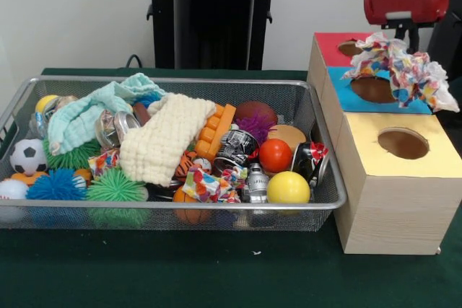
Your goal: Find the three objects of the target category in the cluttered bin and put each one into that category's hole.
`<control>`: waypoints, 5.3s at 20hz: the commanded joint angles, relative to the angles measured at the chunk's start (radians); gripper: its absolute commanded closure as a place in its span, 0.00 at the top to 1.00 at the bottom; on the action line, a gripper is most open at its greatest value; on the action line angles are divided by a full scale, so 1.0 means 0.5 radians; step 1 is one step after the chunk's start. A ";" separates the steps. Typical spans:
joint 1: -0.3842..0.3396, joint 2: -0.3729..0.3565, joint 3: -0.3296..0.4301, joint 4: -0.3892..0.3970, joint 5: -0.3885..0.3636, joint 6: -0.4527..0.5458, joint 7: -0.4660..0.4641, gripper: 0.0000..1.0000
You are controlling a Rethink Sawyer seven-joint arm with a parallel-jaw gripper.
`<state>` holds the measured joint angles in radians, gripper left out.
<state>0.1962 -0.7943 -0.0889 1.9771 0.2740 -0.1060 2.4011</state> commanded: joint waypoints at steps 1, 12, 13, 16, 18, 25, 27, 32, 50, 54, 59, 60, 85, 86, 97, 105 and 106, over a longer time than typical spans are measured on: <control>0.036 0.041 -0.272 -0.396 -0.196 0.351 -0.288 0.00; -0.109 0.022 -0.043 -0.324 -0.417 0.537 -0.114 0.00; -0.126 0.015 -0.021 -0.318 -0.449 0.640 -0.162 0.00; -0.100 0.079 -0.038 -0.319 -0.564 0.871 -0.259 0.00; -0.083 0.115 -0.041 -0.284 -0.587 0.785 -0.176 0.00; -0.202 0.130 0.205 -0.218 -0.655 0.732 -0.135 0.00; -0.201 0.134 0.227 -0.215 -0.649 0.753 -0.098 0.00; -0.205 0.080 0.248 -0.231 -0.640 0.795 -0.043 0.00; -0.270 0.041 0.315 -0.395 -0.746 0.913 -0.203 0.00; -0.248 0.164 0.250 -0.482 -0.862 0.832 -0.218 0.00; -0.264 0.086 0.271 -0.564 -0.881 1.008 -0.218 0.00; -0.279 0.068 0.289 -0.599 -0.880 1.056 -0.231 0.00; -0.214 0.272 0.212 -0.718 -1.080 0.984 -0.031 0.00; -0.222 0.278 0.225 -0.716 -1.077 1.016 -0.052 0.00; -0.074 0.455 0.008 -0.794 -1.243 0.616 0.133 0.00; 0.060 0.492 -0.182 -0.868 -1.179 0.473 0.200 0.00; 0.059 0.482 -0.185 -0.872 -1.165 0.487 0.186 0.00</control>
<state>0.2144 -0.6091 -0.1351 1.5801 -0.2853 0.1713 2.4011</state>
